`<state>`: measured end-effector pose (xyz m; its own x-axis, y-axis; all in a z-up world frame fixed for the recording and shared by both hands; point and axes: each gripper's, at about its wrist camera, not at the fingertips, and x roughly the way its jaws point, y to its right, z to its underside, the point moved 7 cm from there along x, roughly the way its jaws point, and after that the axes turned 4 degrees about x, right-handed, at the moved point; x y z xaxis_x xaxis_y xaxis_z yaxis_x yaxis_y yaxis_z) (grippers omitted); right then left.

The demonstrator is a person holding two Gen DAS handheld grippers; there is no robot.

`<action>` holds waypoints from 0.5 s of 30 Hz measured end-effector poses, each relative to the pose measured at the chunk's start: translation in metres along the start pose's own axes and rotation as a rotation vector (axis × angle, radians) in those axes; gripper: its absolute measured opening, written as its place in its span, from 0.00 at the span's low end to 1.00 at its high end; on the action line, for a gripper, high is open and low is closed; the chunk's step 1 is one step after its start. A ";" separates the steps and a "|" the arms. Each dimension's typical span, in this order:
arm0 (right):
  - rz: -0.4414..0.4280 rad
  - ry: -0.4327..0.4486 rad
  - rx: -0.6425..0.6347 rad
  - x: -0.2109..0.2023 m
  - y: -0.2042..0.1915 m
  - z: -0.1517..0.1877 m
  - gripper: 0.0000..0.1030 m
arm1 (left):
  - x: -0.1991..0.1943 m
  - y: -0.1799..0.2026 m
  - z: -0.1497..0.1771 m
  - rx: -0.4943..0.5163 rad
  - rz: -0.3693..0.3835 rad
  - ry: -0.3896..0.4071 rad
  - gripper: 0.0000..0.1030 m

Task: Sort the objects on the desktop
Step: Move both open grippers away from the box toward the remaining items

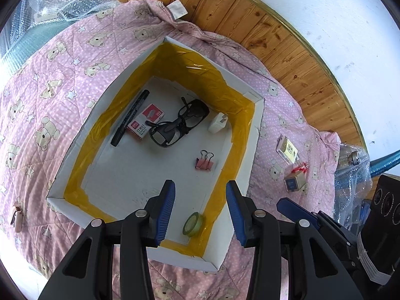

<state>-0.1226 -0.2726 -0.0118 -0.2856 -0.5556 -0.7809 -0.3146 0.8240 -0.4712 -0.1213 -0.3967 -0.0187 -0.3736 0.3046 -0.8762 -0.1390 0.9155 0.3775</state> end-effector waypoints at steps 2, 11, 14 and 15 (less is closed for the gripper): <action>-0.005 0.005 -0.002 -0.003 -0.002 0.001 0.60 | -0.003 0.002 0.001 0.004 -0.001 0.002 0.43; -0.019 0.034 0.001 -0.019 -0.003 0.006 0.60 | -0.010 0.015 0.007 0.031 0.004 0.004 0.43; -0.018 0.051 0.020 -0.027 0.005 0.009 0.60 | -0.009 0.026 0.011 0.056 0.010 -0.003 0.43; -0.016 0.057 0.030 -0.030 0.009 0.011 0.60 | -0.008 0.031 0.013 0.067 0.013 -0.009 0.43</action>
<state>-0.1071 -0.2470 0.0027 -0.3322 -0.5732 -0.7491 -0.2926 0.8176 -0.4959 -0.1107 -0.3679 -0.0038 -0.3671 0.3187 -0.8739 -0.0720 0.9269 0.3684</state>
